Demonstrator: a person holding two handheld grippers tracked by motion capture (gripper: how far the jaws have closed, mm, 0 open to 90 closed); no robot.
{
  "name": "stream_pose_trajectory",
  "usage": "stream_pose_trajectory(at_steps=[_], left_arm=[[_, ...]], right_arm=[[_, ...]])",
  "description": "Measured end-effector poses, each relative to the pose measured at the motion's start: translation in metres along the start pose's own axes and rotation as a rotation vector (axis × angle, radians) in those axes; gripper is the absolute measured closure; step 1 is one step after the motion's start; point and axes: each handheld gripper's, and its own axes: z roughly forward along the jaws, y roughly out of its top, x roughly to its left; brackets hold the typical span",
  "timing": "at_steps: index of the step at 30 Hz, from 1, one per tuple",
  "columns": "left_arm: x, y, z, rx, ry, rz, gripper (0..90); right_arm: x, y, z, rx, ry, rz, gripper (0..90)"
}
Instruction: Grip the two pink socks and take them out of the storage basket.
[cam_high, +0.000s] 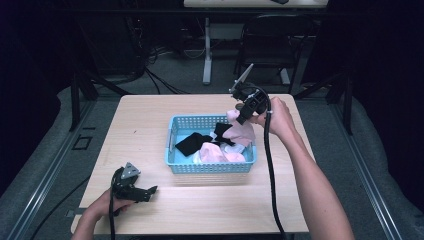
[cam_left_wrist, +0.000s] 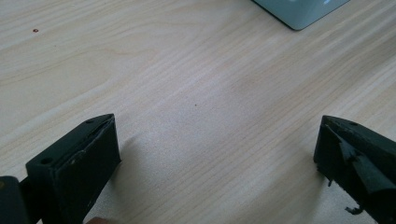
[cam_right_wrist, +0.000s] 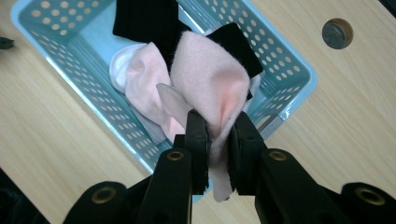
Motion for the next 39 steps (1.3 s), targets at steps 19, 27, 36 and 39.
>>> stream_pose_trajectory(at_steps=[19, 27, 36, 39], left_arm=[[0.0, 0.0, 0.0, 0.0, 0.001, 0.001, 0.1], [0.0, 0.0, 0.0, 0.0, 0.0, -0.002, 0.1], [0.0, 0.0, 0.0, 0.0, 0.0, 0.0, 0.1], [0.0, 0.0, 0.0, 0.0, 0.0, 0.001, 0.0]], right_arm=[[-0.019, -0.03, -0.055, -0.042, -0.015, 0.06, 79.6], [-0.038, -0.057, -0.066, -0.04, -0.04, 0.11, 79.5], [-0.063, -0.095, -0.049, 0.016, -0.084, 0.199, 79.6], [-0.07, -0.106, -0.036, 0.035, -0.081, 0.225, 79.7]])
